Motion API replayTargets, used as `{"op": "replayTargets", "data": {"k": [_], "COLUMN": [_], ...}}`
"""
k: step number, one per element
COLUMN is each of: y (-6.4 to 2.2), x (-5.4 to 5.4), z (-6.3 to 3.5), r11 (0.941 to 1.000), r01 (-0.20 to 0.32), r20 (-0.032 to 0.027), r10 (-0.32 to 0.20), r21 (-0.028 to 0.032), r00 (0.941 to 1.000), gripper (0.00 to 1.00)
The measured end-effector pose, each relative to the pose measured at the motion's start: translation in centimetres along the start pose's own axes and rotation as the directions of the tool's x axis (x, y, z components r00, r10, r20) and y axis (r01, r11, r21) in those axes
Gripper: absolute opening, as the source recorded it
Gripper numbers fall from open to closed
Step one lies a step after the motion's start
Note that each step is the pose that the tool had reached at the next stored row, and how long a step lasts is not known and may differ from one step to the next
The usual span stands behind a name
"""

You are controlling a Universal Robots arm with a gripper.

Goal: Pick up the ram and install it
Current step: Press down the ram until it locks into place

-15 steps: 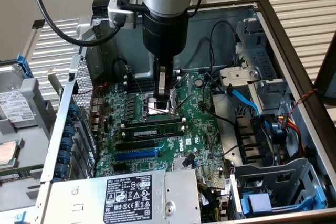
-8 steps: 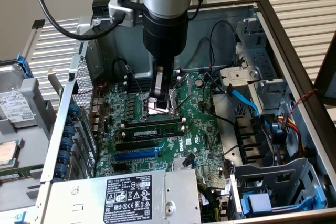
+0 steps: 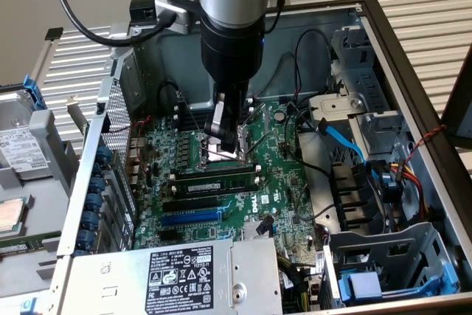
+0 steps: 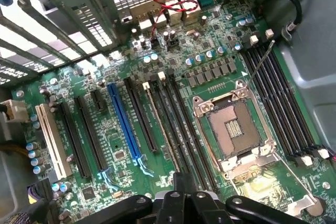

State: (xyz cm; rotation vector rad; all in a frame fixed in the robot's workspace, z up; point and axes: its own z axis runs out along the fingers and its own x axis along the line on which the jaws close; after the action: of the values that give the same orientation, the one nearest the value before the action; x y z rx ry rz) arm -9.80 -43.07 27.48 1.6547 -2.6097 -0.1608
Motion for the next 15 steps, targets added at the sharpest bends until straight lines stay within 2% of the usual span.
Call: {"op": "replayTargets", "data": {"k": [4, 8, 12, 15], "y": [-0.01, -0.01, -0.02, -0.03], "x": [0.00, 0.00, 0.00, 0.00], "z": [0.07, 0.14, 0.21, 0.27], "r11": [0.9974, 0.9896, 0.9767, 0.9634], "r01": [-0.073, -0.144, -0.214, -0.268], "r20": [0.0082, 0.0163, 0.0247, 0.0311], "r10": [0.072, 0.144, 0.214, 0.268], "r21": [0.0009, 0.0011, 0.0007, 0.0001], "r00": [0.9973, 0.9895, 0.9764, 0.9629], "gripper": [0.11, 0.11, 0.11, 0.11]}}
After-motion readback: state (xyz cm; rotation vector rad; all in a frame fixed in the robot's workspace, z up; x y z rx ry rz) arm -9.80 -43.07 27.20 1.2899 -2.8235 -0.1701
